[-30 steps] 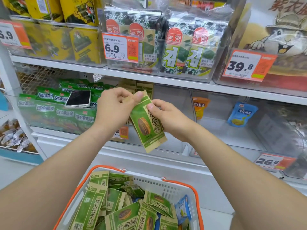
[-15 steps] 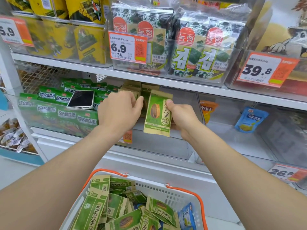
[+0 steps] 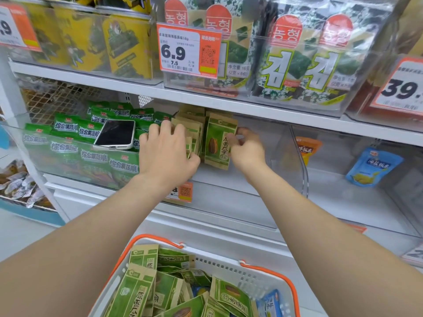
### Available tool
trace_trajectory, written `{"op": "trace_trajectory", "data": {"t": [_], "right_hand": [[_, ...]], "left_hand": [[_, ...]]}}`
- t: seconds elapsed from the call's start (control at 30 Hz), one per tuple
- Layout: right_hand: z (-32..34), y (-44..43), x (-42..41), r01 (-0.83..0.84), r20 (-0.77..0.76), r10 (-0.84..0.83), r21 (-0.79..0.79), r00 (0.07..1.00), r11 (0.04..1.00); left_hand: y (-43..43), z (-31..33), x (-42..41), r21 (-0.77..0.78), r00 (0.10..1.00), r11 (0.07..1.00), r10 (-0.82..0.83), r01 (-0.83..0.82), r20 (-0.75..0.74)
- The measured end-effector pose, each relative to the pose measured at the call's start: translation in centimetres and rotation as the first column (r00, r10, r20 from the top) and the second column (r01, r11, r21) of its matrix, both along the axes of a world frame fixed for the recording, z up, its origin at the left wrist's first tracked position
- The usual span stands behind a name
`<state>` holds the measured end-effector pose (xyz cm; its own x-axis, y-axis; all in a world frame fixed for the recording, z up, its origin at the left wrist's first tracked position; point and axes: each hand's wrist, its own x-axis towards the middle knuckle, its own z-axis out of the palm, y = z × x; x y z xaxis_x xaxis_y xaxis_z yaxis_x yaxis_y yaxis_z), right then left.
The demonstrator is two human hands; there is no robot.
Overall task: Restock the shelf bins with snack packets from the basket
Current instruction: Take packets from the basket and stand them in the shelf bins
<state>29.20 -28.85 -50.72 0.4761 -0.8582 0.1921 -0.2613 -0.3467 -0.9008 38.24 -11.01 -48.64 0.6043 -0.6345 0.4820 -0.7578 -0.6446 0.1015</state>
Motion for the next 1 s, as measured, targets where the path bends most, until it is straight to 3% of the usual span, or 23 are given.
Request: {"op": "trace_trajectory", "data": {"t": [0.3,0.63,0.9,1.0], "right_hand": [[-0.7,-0.6,1.6,0.068,-0.02,-0.068,0.002,0.997,0.998],[-0.6,-0.1,0.7,-0.053,-0.041,0.053,0.002,0.998,0.999],[-0.4,-0.4,-0.5,-0.123,-0.253,0.138,0.074,0.958,0.99],[0.5,0.7,-1.4,-0.138,-0.411,0.085,-0.1,0.907,0.985]], "left_hand": [[0.2,-0.4,0.1,0.002,1.0,1.0,-0.006,0.006,0.029],[0.2,-0.4,0.0,-0.012,0.999,1.0,0.0,0.001,0.041],[0.5,0.1,-1.1,-0.073,0.993,0.994,-0.08,0.087,0.087],[1.0,0.5,-1.9,-0.132,0.958,0.954,-0.249,0.268,0.144]]}}
